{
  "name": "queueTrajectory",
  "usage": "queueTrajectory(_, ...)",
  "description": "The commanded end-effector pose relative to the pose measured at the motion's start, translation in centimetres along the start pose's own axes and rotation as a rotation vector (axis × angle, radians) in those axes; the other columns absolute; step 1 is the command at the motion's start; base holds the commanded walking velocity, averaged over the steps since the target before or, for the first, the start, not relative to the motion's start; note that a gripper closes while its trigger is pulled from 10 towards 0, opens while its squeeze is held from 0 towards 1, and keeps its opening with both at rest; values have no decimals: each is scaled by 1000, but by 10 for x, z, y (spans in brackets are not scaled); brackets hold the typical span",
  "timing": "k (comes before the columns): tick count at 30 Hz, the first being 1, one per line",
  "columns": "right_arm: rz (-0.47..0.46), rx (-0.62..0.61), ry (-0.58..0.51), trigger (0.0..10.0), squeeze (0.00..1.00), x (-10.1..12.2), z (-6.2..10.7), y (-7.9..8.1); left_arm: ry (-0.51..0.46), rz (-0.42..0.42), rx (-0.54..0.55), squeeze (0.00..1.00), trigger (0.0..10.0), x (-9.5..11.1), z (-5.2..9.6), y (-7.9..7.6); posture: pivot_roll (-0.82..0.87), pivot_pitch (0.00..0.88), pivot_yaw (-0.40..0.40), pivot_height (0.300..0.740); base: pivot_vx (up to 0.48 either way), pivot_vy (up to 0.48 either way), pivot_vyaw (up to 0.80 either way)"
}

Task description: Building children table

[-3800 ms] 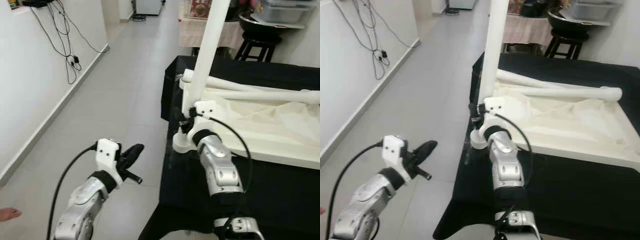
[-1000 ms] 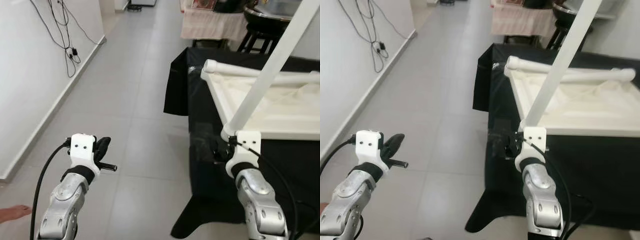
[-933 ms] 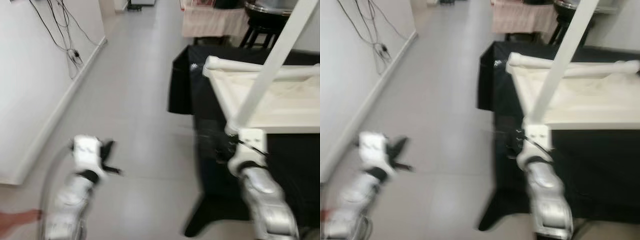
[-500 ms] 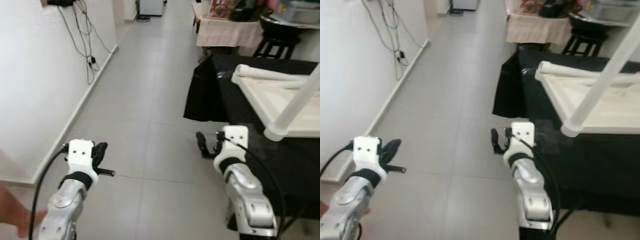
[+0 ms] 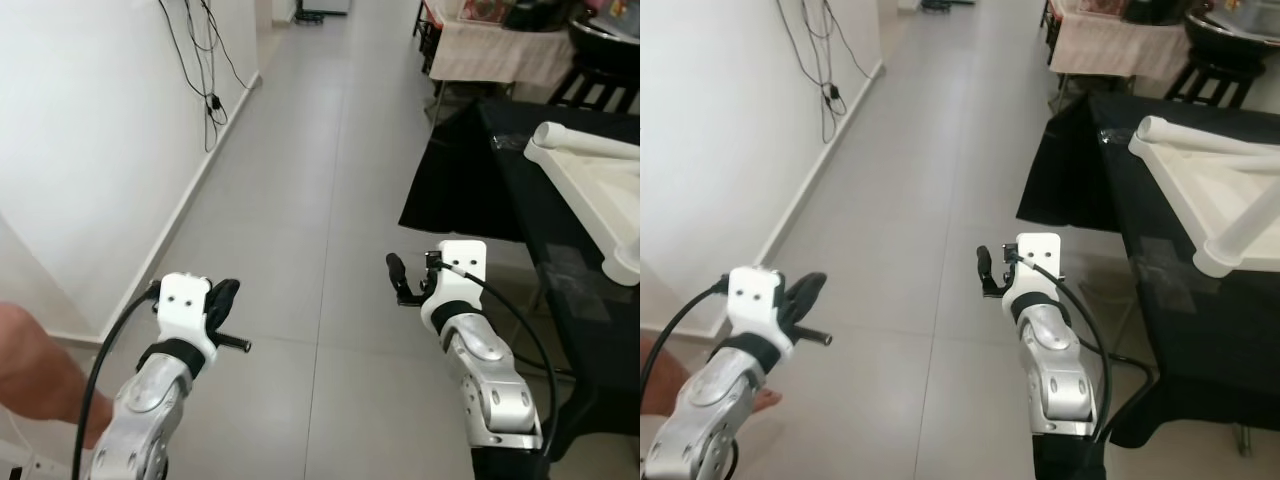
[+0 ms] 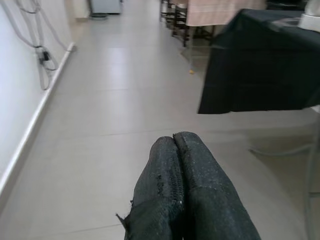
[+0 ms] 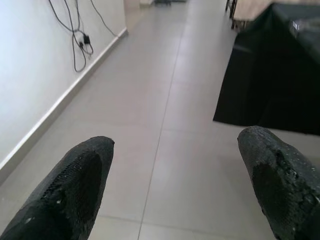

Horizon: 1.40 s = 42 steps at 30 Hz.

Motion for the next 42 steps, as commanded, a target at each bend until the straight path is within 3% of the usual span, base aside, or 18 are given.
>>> queueTrajectory(1,-6,6,-2,10000,0,-2,-1,0,23,12,-8,0,10000,-6,-1,-1,2,69,-27,740,240,0,0)
queueTrajectory(42,-21,49,24,10000,0,-8,-9,5,24,-10,-47,0,10000,-6,-4,-5,0,65,-27,740,239,0,0)
Point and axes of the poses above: a point about 5 cm out from each wrist's last joint towards the gripper, its own z axis pointing back from the gripper into the wrist, its own x axis along the axis of the wrist's last joint, y = z × x, the point moved 3 cm from there along -z, pointing out of the wrist towards the gripper, and after that the axes turned 11 degrees about z, right-handed, at the moved point
